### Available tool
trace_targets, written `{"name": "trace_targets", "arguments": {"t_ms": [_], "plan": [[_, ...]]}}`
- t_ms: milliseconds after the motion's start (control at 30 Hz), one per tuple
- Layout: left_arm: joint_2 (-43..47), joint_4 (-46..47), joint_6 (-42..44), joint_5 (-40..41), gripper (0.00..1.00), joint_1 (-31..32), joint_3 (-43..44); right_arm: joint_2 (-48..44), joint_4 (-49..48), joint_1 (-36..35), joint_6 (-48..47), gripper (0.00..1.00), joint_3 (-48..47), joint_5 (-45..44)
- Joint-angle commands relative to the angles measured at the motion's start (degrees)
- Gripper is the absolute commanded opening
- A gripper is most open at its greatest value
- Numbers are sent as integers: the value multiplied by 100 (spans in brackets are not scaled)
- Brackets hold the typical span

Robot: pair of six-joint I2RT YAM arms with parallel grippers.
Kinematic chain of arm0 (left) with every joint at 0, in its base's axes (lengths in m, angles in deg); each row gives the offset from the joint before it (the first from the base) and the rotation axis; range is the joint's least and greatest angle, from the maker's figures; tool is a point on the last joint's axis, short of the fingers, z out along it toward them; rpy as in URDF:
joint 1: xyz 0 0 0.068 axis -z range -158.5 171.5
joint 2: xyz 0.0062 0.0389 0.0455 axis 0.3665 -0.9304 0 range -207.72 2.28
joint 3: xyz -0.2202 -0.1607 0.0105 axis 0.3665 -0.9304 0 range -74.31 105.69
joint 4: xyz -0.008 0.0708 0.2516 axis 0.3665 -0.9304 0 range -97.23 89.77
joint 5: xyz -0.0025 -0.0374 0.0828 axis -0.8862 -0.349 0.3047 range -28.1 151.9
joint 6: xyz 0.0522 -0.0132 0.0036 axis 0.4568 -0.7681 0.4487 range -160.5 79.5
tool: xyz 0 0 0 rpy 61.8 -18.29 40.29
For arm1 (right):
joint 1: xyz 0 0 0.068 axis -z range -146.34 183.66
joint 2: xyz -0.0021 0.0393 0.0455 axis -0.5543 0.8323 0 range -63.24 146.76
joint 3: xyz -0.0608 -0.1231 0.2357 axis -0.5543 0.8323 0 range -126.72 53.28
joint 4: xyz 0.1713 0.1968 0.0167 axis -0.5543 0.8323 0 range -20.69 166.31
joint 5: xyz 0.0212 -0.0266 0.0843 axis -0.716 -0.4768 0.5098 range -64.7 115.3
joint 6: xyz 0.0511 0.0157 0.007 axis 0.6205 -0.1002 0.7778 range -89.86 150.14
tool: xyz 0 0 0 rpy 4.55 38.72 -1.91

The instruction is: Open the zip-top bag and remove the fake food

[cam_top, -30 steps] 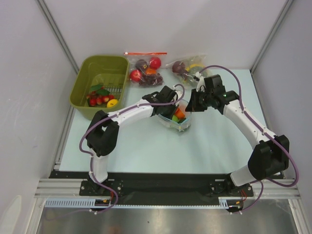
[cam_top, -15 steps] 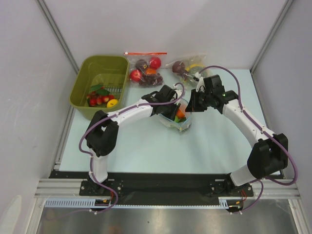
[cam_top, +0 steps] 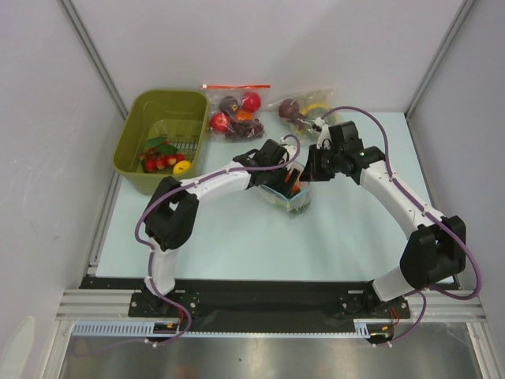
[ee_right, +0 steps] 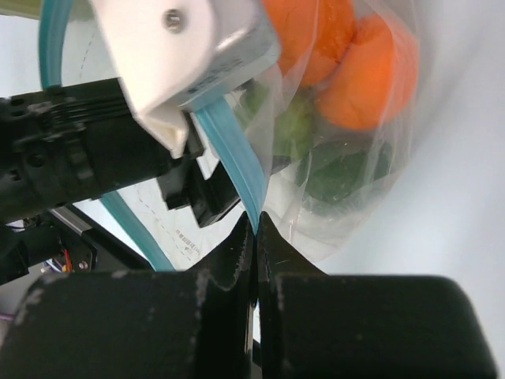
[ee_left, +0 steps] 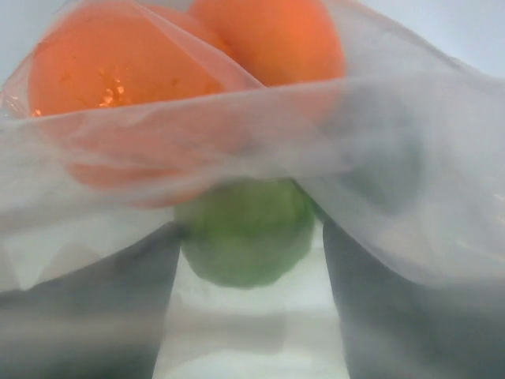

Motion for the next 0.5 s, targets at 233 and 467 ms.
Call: {"name": "trace_targets", "arguments": {"t_ms": [233, 467], "plan": [[-308, 143, -65, 168, 66, -38, 123, 55, -116, 32, 13, 0, -89, -38], [-1, 213, -108, 115, 22, -38, 97, 73, -99, 32, 22, 0, -97, -91]]}}
